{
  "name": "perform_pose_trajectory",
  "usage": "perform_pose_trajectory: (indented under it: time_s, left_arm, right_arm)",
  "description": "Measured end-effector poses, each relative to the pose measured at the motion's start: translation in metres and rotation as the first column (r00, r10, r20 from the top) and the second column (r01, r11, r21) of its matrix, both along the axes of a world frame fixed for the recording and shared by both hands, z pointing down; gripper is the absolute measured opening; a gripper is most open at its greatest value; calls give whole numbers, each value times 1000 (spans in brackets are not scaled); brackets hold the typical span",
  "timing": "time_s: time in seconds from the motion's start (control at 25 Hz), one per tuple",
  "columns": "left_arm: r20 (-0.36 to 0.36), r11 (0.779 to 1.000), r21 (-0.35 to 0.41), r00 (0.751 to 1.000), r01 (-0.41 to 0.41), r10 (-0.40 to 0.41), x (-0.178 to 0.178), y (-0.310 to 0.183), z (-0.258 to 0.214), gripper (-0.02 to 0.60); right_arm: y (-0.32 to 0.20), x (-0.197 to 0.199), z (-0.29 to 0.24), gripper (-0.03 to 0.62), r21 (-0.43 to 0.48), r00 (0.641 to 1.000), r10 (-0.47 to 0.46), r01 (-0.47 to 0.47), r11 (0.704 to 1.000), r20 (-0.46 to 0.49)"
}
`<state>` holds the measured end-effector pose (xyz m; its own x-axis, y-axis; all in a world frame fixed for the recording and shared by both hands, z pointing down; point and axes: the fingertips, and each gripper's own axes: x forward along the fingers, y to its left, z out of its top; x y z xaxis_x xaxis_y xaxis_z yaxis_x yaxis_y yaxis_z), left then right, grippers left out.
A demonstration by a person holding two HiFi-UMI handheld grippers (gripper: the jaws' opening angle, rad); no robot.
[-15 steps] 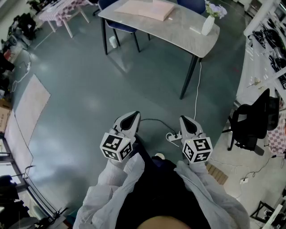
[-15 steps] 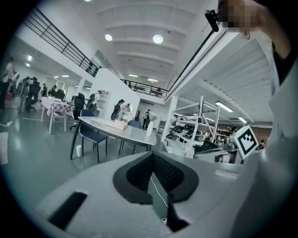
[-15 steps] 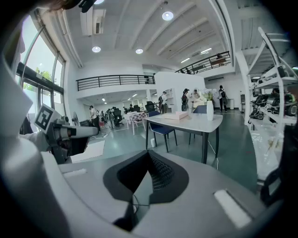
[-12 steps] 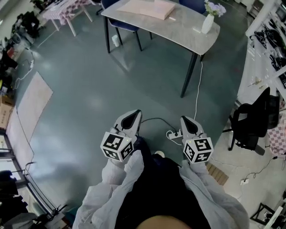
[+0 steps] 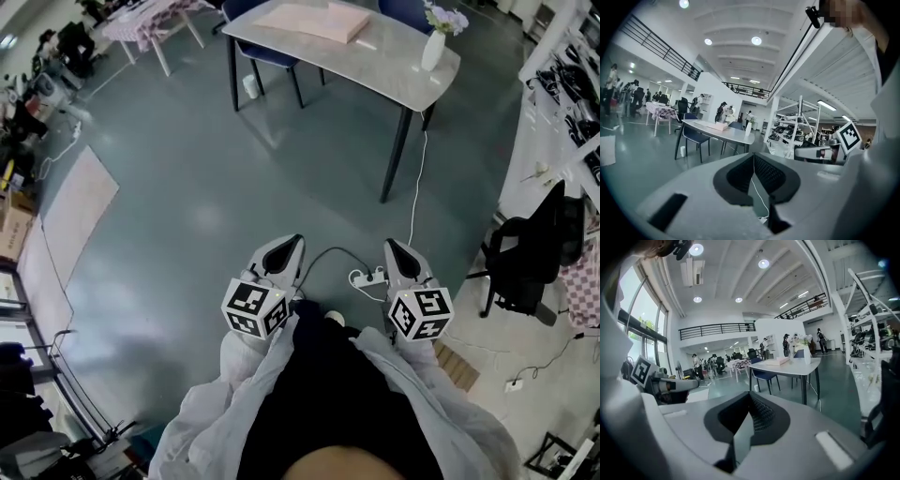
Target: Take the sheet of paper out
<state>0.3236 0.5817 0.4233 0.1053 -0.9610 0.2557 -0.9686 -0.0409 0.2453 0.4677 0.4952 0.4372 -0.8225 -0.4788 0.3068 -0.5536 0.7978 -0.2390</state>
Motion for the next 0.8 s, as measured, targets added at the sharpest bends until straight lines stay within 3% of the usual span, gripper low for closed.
perform_pose_trajectory:
  time_s: [0.36,0.52,0.68,0.8]
  left_arm:
    - [-1,999,-4,999,42,-42,4,21,2,13]
    - [-3,998,3,998,56,-56,3,24,0,78]
    - [-37,998,9,998,57,-57,3,22,-2,224]
    - [-51,998,12,996,69,-68,1,14,-3,393]
  right_arm:
    - [9,-2,-13,12,22,999,-10,9,1000,33]
    - [16,-1,-11,12,16,999,-22,21,1000,30]
    - [16,1,-7,12,3,999,-23,23,1000,26]
    - [12,0,-3,12,-10,999,-26,26,1000,26]
